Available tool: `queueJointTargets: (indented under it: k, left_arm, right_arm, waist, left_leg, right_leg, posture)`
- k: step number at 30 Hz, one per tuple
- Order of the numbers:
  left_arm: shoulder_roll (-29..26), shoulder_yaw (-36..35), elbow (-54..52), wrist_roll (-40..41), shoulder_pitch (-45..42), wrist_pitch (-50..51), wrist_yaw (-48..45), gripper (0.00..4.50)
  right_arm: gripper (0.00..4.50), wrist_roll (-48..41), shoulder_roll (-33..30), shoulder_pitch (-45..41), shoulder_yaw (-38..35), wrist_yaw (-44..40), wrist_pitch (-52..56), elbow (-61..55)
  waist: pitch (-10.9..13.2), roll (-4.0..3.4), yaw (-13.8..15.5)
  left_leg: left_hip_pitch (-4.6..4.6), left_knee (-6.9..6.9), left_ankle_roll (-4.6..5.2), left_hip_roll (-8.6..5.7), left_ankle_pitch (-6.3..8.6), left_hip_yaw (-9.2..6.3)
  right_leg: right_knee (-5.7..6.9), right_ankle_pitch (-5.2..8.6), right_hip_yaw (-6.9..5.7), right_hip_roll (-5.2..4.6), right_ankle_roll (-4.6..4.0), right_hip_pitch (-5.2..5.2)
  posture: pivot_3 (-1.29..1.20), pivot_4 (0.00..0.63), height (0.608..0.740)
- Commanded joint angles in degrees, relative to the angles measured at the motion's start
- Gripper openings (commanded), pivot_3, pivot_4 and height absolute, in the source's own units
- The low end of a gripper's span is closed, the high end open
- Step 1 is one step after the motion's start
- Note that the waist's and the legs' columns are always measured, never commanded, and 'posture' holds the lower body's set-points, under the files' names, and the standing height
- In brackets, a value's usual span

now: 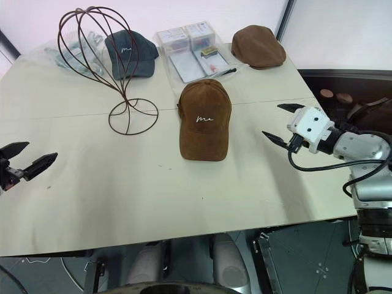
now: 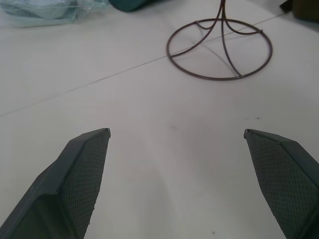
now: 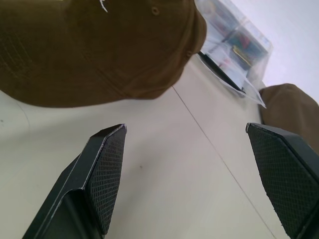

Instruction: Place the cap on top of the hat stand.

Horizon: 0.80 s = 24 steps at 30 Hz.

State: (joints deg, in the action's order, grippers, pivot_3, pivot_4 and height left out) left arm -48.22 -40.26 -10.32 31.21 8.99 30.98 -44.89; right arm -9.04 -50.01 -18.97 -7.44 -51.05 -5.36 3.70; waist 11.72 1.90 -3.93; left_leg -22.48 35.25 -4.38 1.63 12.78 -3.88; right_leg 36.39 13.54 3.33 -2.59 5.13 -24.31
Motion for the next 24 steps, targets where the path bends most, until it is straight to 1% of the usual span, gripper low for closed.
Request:
queueJointTargets:
  k: [1,9,24]
  left_arm:
    - [-0.4,-3.9,-2.4,1.6,0.7,0.4,0.0,4.5]
    - [-1.7,-4.2,-2.7,0.7,2.7,0.8,-1.2,4.5]
    - [-2.4,-2.9,-1.5,0.6,-0.2,0.6,-1.8,4.5]
  right_arm:
    - [3.92,-0.1,0.2,-0.7,-0.8,0.5,-0.5,-1.0]
    - [3.92,0.0,-0.3,0.8,-1.5,0.4,-0.3,-1.5]
    - [3.92,0.4,-0.2,1.6,-1.5,0.6,-1.1,-1.8]
  waist:
    - [0.0,0.0,0.0]
    - [0.0,0.0,0.0]
    - [0.0,0.0,0.0]
  left_leg:
    - [0.0,0.0,0.0,0.0,0.0,0.0]
    - [0.0,0.0,0.0,0.0,0.0,0.02]
    - [0.0,0.02,0.0,0.0,0.0,0.03]
  right_leg:
    - [0.0,0.0,0.0,0.0,0.0,0.0]
    - [-0.01,0.0,0.01,0.0,-0.01,0.0]
    - [0.0,0.0,0.02,0.0,-0.01,0.0]
  posture:
    - [0.0,0.15,0.74]
    - [0.0,0.15,0.74]
    - [0.0,0.15,0.74]
